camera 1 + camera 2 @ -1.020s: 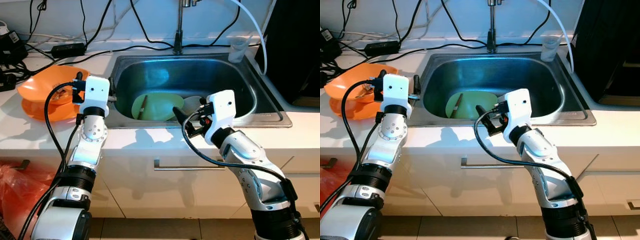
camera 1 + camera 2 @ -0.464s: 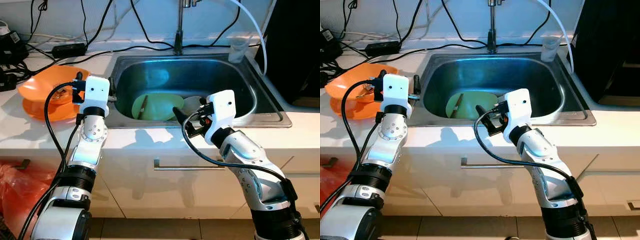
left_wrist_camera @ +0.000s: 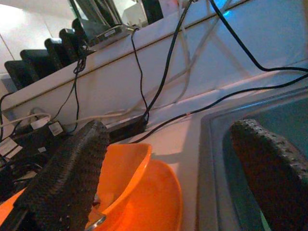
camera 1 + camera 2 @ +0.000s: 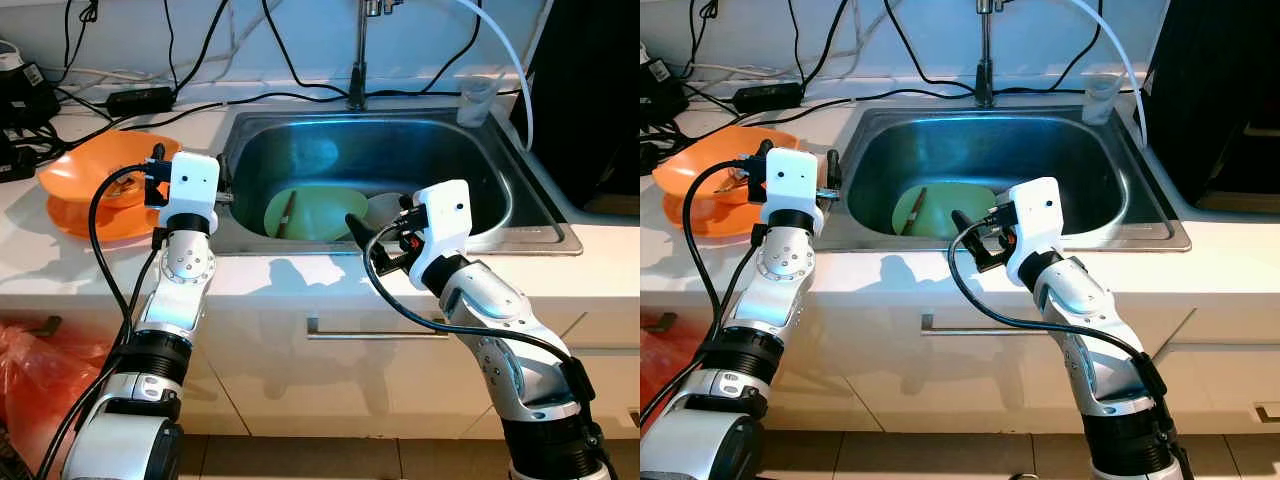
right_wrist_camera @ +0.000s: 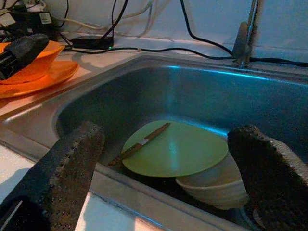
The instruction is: Kitchen organization
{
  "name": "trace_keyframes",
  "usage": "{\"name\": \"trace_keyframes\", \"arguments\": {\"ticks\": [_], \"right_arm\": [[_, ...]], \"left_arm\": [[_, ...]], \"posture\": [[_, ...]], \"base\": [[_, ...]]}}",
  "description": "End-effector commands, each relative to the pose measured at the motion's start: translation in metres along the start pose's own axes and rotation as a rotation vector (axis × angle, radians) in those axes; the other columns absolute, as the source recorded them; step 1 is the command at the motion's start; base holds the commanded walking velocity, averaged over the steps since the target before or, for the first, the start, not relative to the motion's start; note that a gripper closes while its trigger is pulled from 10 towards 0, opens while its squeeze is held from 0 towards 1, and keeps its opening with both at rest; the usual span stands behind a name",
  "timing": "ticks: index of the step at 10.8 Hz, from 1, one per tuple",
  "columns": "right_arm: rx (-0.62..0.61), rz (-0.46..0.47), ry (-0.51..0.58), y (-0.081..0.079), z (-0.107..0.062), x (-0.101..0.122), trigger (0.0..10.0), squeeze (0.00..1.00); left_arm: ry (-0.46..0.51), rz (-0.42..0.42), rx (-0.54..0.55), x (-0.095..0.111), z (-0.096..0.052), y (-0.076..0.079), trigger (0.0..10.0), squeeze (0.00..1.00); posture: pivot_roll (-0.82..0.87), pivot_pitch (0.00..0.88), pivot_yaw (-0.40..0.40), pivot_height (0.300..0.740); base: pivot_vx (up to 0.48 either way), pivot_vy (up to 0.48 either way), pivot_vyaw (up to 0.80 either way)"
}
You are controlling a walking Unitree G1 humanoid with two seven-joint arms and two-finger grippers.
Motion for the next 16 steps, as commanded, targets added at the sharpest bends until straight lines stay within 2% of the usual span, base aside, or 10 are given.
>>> {"name": "trace_keyframes", "arguments": {"ticks": [1,7,10,12,13,16], "right_arm": [[0.003,-0.012,0.000,-0.001,0.000,0.002,10.0,0.00],[0.019,0.000,0.033,-0.005,-0.001,0.009,10.0,0.00],[0.041,0.001,0.050,-0.008,0.000,0.015,10.0,0.00],[0.092,-0.005,0.055,-0.015,0.003,0.019,10.0,0.00],[0.133,-0.009,0.052,-0.023,0.004,0.020,10.0,0.00],[0.206,-0.005,0.032,-0.041,0.005,0.014,10.0,0.00]], "left_arm": [[0.005,0.010,0.002,0.002,-0.001,0.000,10.0,0.00],[0.011,-0.008,0.017,0.006,0.003,-0.004,10.0,0.00],[0.040,0.025,0.066,0.013,0.002,-0.019,10.0,0.00],[0.023,0.041,0.087,0.007,-0.001,-0.028,10.0,0.00],[-0.013,0.046,0.101,-0.002,-0.006,-0.034,10.0,0.00],[-0.052,0.047,0.117,-0.015,-0.015,-0.042,10.0,0.00]], "posture": [[-0.05,0.000,0.050,0.740],[-0.05,0.000,0.054,0.740],[-0.03,0.000,0.043,0.740],[-0.01,0.000,0.032,0.740],[0.01,0.000,0.023,0.740],[0.05,0.001,-0.010,0.740]], "base": [[0.000,0.000,0.00],[0.000,0.000,0.00],[0.000,0.000,0.00],[0.000,0.000,0.00],[0.000,0.000,0.00],[0.000,0.000,0.00]]}}
Point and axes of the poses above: a point about 5 cm out from each wrist's last joint towards the gripper, its own z axis pointing out of the wrist towards the gripper, its own x axis along the axis of the wrist's last joint, y = z × x, the point moved 6 cm from there along z, pointing out of the wrist towards the gripper, and after that the axes turned 1 degree about z, right-handed, at the moved point
